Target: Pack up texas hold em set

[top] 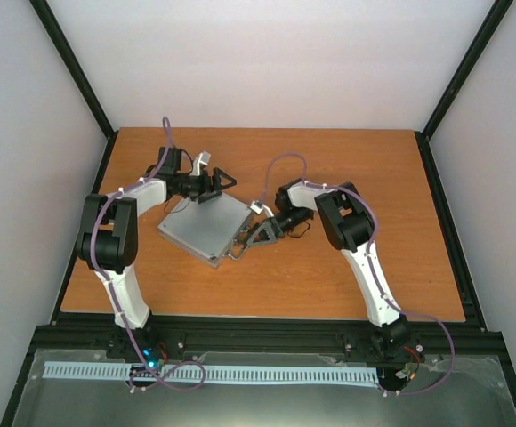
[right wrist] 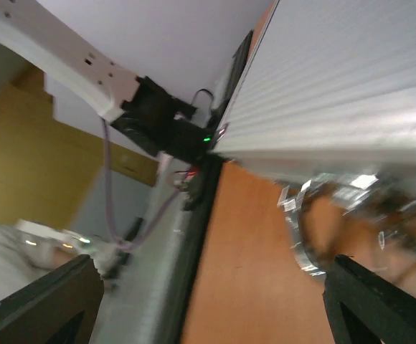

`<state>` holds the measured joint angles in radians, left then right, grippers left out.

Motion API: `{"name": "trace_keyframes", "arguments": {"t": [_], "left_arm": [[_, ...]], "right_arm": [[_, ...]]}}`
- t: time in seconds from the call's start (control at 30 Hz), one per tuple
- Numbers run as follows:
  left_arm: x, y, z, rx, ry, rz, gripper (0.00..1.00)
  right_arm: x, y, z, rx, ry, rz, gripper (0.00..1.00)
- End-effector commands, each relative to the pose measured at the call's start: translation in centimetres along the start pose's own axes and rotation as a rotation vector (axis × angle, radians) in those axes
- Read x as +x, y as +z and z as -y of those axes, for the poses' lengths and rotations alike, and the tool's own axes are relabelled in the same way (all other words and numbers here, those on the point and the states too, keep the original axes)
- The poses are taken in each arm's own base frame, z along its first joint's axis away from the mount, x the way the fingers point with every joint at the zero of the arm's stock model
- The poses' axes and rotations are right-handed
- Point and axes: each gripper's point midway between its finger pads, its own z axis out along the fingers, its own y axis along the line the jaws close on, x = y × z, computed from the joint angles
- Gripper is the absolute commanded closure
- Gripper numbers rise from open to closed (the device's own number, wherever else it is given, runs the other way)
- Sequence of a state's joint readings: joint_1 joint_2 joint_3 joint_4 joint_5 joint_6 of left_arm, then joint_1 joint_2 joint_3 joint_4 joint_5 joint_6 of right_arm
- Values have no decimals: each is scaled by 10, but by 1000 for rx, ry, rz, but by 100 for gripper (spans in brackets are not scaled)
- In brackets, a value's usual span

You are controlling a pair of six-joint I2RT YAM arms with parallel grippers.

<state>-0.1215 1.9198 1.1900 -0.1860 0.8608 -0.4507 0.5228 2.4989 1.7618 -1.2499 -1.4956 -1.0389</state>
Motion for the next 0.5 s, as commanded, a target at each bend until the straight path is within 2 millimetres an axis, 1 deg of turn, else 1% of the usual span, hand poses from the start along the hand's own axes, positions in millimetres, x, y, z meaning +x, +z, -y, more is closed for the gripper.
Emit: {"name": "trace_keyframes", "arguments": {"t": [0.0, 0.2, 0.3, 0.33, 0.37, 0.4, 0.47], "left_arm": [[103, 15, -126, -363, -335, -231, 0], [99, 18, -127, -357, -332, -223, 0], [99, 18, -128, -365, -325, -226, 0], [99, 17, -128, -367, -321, -225, 0], [99, 17, -128, -369, -321, -226, 0], [100, 16, -128, -369, -323, -226, 0], [101, 16, -129, -370, -324, -225, 0]], "right_arm": [[8, 19, -21, -112, 329, 130, 15], [4, 19, -29, -113, 317, 130, 18], [-3, 17, -38, -113, 289, 132, 19], [-5, 16, -41, -112, 278, 135, 19], [-7, 14, -44, -111, 274, 138, 12], [-9, 13, -48, -110, 270, 140, 2], [-15, 8, -57, -107, 255, 146, 0]]}}
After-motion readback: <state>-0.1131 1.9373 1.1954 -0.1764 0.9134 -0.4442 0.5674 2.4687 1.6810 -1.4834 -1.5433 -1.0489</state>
